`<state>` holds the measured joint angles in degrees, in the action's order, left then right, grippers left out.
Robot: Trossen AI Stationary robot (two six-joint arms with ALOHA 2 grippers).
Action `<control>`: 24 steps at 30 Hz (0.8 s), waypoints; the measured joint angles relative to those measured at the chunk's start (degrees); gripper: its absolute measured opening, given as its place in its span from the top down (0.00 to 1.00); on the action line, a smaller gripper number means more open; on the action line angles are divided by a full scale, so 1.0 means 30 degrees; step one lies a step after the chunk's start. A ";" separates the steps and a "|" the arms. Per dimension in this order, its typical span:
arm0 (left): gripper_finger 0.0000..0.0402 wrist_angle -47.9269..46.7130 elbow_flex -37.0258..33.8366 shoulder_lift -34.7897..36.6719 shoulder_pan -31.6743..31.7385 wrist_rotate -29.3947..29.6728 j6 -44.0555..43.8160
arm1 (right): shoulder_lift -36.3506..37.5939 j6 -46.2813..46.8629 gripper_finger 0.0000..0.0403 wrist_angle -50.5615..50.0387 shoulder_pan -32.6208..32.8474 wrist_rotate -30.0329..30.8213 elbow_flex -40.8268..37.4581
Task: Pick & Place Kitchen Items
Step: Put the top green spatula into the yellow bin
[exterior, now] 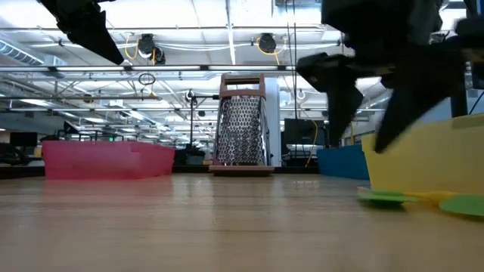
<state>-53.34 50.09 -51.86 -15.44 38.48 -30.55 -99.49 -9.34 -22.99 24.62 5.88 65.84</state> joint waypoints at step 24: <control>0.78 0.0007 -0.0015 -0.0007 -0.0007 0.0175 0.0073 | -0.1690 -0.2645 0.49 -0.0827 -0.0412 -0.3025 0.0031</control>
<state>-53.32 50.04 -51.88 -15.46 39.00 -30.33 -104.56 -17.28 -25.47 23.39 -3.20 65.93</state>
